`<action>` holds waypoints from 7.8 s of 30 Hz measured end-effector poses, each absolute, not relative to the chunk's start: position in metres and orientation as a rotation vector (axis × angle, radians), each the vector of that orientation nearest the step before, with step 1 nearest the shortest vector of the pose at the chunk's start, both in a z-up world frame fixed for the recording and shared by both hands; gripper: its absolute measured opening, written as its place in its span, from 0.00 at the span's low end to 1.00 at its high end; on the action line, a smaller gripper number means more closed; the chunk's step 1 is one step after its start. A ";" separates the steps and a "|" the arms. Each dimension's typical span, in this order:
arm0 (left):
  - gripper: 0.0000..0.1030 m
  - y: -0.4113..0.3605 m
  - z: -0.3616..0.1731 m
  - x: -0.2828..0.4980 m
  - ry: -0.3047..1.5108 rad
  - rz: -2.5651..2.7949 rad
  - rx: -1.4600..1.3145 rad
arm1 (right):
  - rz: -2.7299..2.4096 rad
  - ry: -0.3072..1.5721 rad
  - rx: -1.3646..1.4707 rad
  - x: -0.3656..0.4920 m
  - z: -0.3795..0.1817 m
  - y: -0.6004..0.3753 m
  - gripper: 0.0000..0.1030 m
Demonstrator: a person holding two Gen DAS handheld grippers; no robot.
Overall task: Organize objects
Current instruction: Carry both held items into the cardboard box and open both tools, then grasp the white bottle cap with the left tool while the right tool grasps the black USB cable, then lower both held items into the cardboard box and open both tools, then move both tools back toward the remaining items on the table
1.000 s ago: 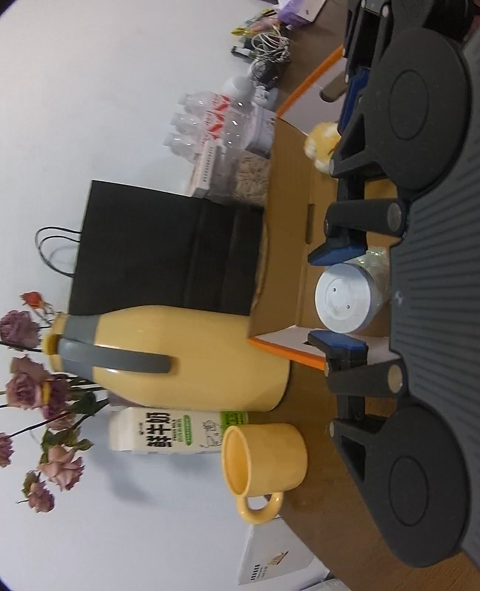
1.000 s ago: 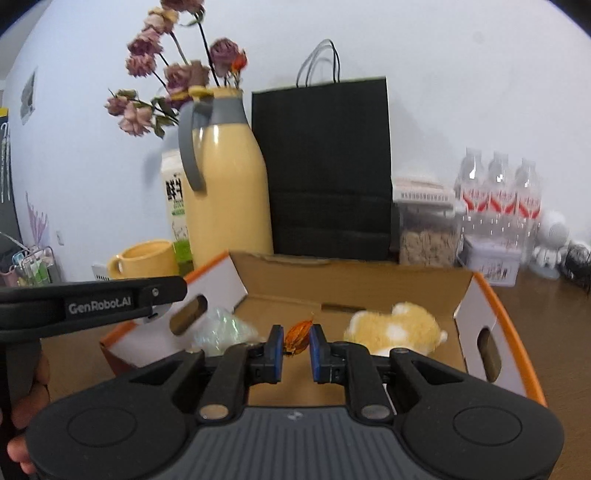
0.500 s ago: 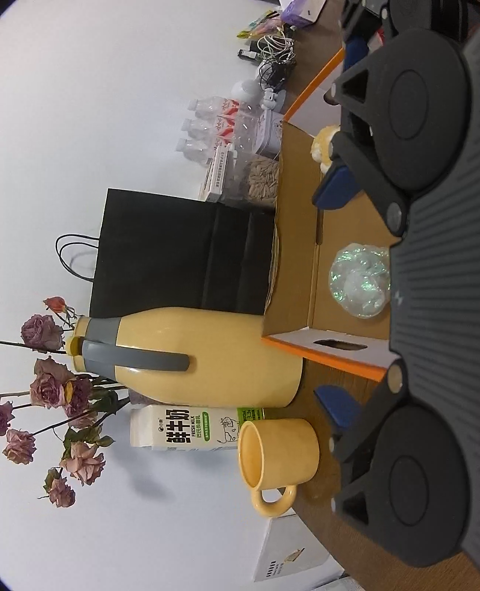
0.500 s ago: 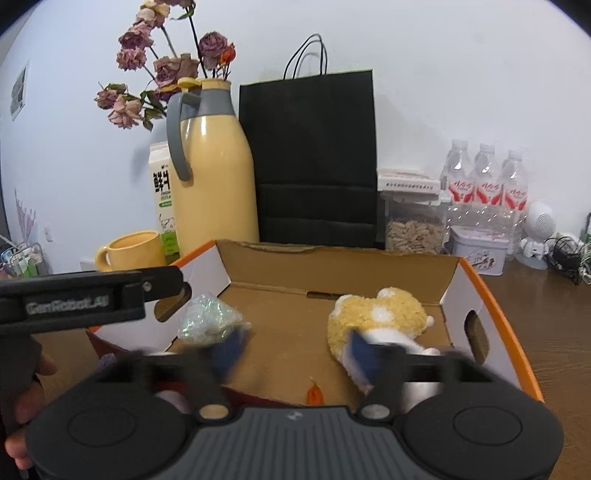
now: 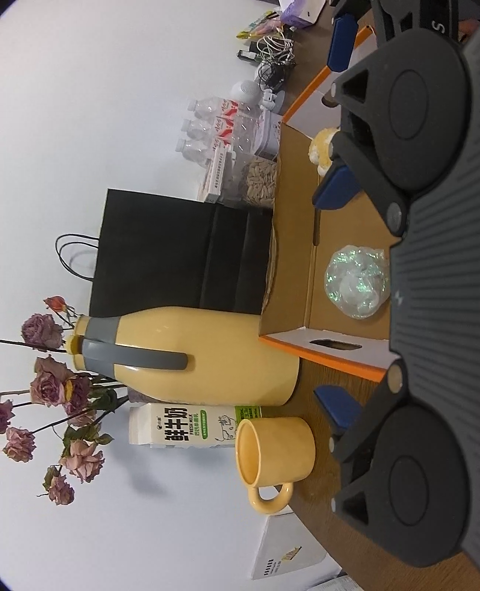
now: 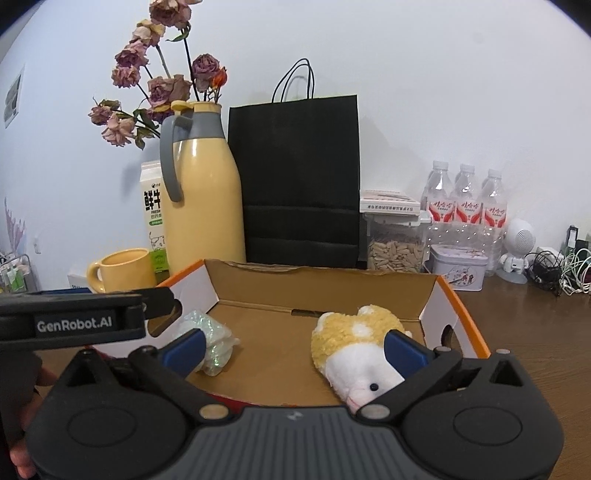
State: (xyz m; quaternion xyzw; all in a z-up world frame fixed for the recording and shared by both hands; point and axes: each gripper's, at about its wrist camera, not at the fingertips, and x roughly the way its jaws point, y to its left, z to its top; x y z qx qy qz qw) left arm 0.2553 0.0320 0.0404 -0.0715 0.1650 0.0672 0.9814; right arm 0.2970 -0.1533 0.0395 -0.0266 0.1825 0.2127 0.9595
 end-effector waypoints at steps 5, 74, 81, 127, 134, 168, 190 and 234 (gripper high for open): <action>1.00 0.029 0.048 0.244 0.316 0.122 -0.141 | 0.415 0.333 -0.066 0.284 0.045 -0.161 1.00; 1.00 0.073 0.031 0.098 0.503 0.242 -0.133 | 0.336 0.602 -0.074 0.195 -0.011 -0.260 0.16; 1.00 0.075 0.030 0.093 0.515 0.259 -0.131 | 0.341 0.579 -0.067 0.188 -0.009 -0.264 0.14; 0.40 0.078 -0.013 0.114 0.653 0.237 -0.081 | 0.408 0.460 -0.260 0.172 -0.003 -0.245 0.12; 0.40 0.078 -0.002 0.110 0.601 0.236 -0.095 | 0.402 0.440 -0.249 0.169 -0.002 -0.248 0.12; 0.40 0.028 0.061 0.268 0.345 0.107 -0.130 | 0.505 0.301 -0.150 0.289 0.053 -0.129 0.12; 1.00 0.027 0.039 0.277 0.368 0.120 -0.088 | 0.467 0.402 -0.086 0.310 0.026 -0.139 0.76; 1.00 0.033 0.034 0.168 0.389 0.069 -0.051 | 0.355 0.462 -0.144 0.222 0.011 -0.225 1.00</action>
